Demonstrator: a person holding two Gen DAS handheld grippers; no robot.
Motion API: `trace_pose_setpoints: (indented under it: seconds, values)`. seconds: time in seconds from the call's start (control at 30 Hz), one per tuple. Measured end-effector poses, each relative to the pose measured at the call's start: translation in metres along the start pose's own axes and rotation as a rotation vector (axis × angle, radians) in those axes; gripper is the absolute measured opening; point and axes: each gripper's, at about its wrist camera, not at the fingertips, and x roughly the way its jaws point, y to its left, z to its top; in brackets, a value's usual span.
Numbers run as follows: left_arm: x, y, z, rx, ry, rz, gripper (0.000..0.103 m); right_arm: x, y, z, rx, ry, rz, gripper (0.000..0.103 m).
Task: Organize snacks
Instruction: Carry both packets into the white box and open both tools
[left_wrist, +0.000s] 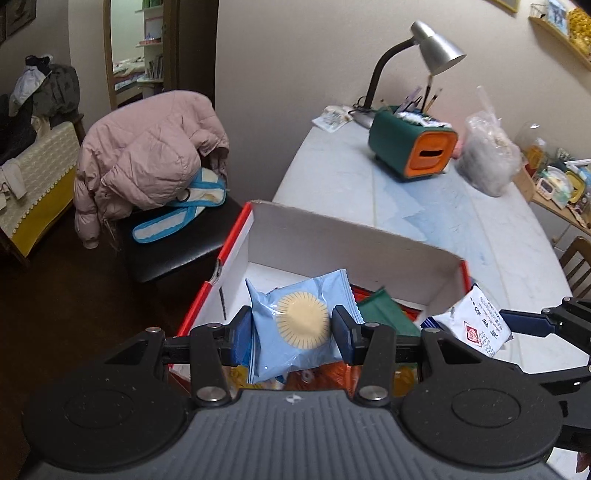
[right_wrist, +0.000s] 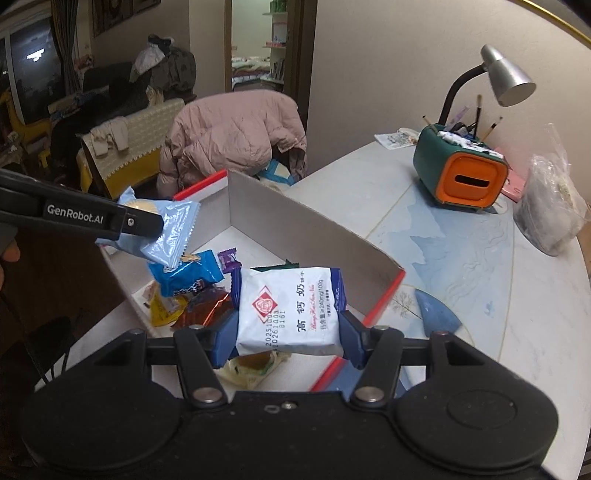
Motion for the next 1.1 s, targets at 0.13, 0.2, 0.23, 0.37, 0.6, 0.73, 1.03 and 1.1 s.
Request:
trace_pose_setpoints:
  seconds: [0.13, 0.2, 0.23, 0.37, 0.6, 0.73, 1.03, 1.1]
  values:
    - [0.021, 0.006, 0.003, -0.004, 0.033, -0.004, 0.045, 0.025, 0.008, 0.009, -0.019, 0.029, -0.014, 0.057]
    - [0.030, 0.006, 0.004, 0.001, 0.044, 0.000, 0.045, 0.036, 0.010, 0.011, -0.023, 0.045, -0.021, 0.057]
    - [0.034, 0.006, 0.004, 0.006, 0.047, -0.001, 0.045, 0.041, 0.011, 0.012, -0.021, 0.053, -0.021, 0.057]
    - [0.049, 0.004, 0.002, 0.027, 0.068, -0.001, 0.045, 0.059, 0.015, 0.016, -0.030, 0.077, -0.025, 0.057]
    - [0.066, -0.002, -0.006, 0.071, 0.103, -0.001, 0.045, 0.077, 0.020, 0.015, -0.036, 0.113, -0.012, 0.057]
    - [0.074, -0.002, -0.011, 0.087, 0.128, 0.004, 0.045, 0.081, 0.021, 0.014, -0.039, 0.115, -0.003, 0.057]
    - [0.080, -0.003, -0.016, 0.093, 0.144, 0.004, 0.046, 0.084, 0.019, 0.015, -0.036, 0.120, 0.010, 0.062]
    - [0.079, -0.004, -0.017, 0.095, 0.142, 0.003, 0.047, 0.084, 0.019, 0.014, -0.033, 0.119, 0.012, 0.062]
